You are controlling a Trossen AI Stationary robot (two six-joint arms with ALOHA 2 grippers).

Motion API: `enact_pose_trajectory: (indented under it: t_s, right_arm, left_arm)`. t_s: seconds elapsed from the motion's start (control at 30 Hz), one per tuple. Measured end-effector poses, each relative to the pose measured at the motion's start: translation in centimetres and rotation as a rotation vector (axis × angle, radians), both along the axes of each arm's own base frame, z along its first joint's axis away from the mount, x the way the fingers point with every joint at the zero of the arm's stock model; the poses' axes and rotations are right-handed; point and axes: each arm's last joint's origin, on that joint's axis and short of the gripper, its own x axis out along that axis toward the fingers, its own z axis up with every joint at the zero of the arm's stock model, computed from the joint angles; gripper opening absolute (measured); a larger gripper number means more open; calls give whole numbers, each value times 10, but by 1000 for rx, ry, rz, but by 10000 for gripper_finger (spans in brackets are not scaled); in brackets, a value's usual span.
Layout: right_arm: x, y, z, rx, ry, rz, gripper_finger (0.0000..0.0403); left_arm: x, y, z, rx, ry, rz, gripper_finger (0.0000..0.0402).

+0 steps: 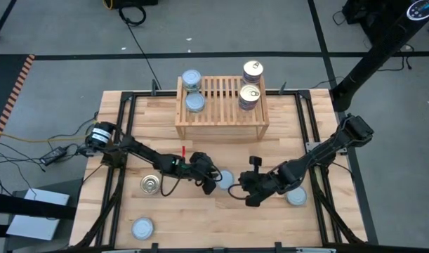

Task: Stack canned seafood by type on shelf
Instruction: Stack the green tuna can on top of the other green tuna can on the shelf

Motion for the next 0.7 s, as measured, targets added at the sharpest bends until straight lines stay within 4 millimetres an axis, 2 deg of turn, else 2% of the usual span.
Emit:
enact_pose_trajectory:
  t_s: [0.27,0.47,0.57,0.7]
  right_arm:
    - [0,-1,0,-17,-1,-9,8]
    - [0,-1,0,-17,0,-9,8]
    - [0,-1,0,-17,0,-9,8]
    - [0,-1,0,-17,0,-9,8]
  left_arm:
    - [4,7,-11,-18,33,-6,122]
    - [4,8,-12,5,40,-32,117]
    - [4,8,-12,27,46,-64,92]
    - [4,7,-10,62,47,-98,28]
